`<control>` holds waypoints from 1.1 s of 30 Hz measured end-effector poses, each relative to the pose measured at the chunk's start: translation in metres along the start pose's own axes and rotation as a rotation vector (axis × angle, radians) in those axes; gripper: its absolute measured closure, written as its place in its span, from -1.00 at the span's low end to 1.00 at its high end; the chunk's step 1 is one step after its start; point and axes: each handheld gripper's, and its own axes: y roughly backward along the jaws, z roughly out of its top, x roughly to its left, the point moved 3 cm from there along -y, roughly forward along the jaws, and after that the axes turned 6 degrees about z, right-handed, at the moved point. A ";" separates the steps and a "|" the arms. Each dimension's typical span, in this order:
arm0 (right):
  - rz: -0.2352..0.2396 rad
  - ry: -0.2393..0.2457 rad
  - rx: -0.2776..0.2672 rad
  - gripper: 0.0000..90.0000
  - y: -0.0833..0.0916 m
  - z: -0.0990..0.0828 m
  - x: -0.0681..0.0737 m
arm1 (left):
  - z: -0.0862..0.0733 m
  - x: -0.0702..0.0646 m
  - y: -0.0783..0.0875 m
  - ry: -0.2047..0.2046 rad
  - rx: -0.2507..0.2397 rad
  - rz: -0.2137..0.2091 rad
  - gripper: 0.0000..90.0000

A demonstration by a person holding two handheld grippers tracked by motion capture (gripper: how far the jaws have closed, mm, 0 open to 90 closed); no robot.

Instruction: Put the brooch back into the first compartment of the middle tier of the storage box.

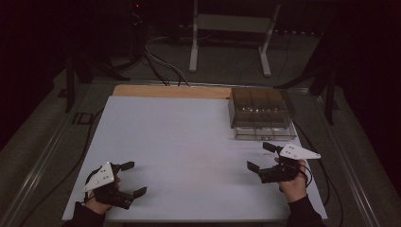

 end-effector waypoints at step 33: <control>-0.251 -0.132 0.192 -1.00 -0.010 -0.027 -0.057 | 0.001 -0.002 0.000 -0.005 0.000 -0.004 -0.99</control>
